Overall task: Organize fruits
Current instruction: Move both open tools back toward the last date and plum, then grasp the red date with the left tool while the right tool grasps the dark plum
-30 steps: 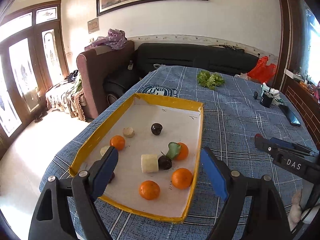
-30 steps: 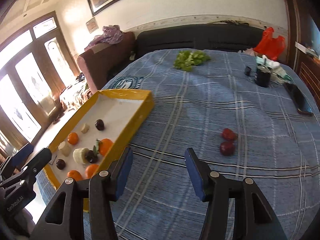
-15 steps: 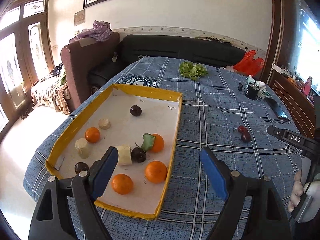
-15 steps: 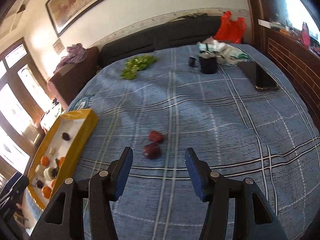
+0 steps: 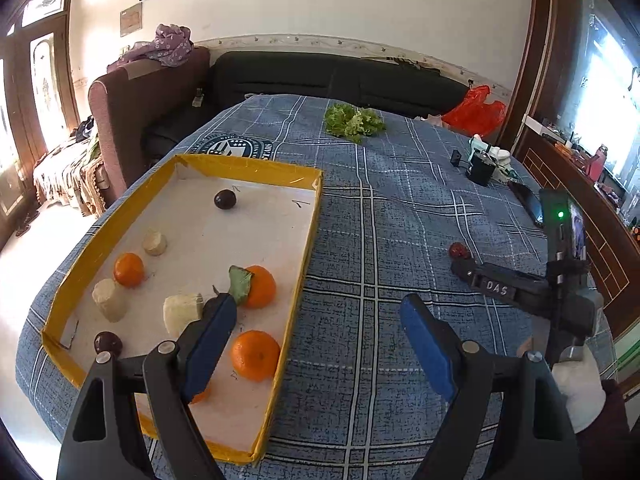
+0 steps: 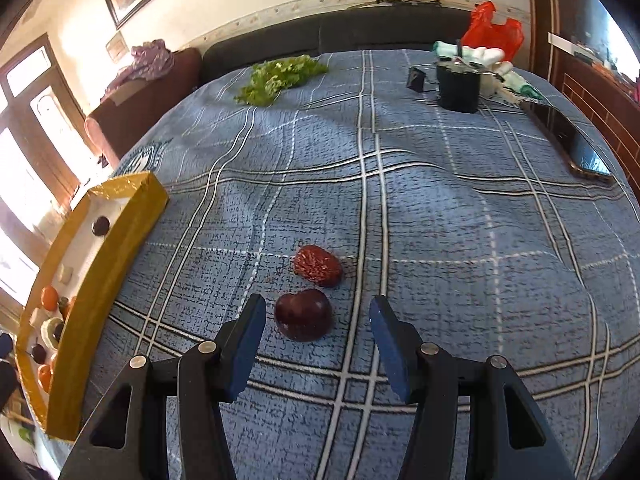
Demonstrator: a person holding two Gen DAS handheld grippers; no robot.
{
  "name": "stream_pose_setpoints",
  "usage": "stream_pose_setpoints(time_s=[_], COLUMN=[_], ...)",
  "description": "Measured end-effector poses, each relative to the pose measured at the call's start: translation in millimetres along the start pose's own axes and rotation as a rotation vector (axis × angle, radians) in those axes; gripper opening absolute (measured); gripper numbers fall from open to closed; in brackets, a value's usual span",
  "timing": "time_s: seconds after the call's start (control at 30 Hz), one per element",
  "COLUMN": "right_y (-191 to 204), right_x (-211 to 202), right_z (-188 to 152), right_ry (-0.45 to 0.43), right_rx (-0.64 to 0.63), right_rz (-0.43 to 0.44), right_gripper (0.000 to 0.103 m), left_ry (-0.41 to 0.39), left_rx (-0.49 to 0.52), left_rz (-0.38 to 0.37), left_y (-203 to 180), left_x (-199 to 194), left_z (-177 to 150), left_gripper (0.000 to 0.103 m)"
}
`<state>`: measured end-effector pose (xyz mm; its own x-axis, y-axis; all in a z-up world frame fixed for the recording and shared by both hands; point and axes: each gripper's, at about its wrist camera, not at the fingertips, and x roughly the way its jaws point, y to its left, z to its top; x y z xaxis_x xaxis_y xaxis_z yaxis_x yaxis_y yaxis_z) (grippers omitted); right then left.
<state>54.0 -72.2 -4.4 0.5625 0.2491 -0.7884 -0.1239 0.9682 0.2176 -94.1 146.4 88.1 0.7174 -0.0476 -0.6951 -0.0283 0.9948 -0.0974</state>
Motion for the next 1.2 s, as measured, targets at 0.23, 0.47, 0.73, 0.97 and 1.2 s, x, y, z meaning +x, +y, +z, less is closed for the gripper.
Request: stream_pose_setpoints(time_s=[0.23, 0.47, 0.73, 0.97, 1.2], right_y=[-1.4, -46.9, -83.7, -82.6, -82.1], right_x=[-6.1, -53.5, -59.5, -58.1, -57.5], right_z=[-2.5, -14.6, -22.6, -23.0, -23.3], right_ry=[0.002, -0.116, -0.131, -0.127, -0.128], right_rx=[-0.025, 0.088, 0.226, 0.232, 0.236], right_rz=[-0.020, -0.062, -0.014, 0.006, -0.004], right_gripper=[0.032, 0.032, 0.032, 0.033, 0.033], left_ry=[0.049, 0.127, 0.151, 0.191, 0.143], left_rx=[0.005, 0.090, 0.201, 0.243, 0.270], left_rz=[-0.106, -0.190, -0.198, -0.189, -0.166], left_y=[-25.9, -87.7, -147.6, -165.4, -165.9], left_x=[28.6, 85.4, 144.6, 172.9, 160.8], left_z=[26.6, 37.0, 34.0, 30.6, 28.0], left_gripper=[0.083, 0.083, 0.082, 0.050, 0.030])
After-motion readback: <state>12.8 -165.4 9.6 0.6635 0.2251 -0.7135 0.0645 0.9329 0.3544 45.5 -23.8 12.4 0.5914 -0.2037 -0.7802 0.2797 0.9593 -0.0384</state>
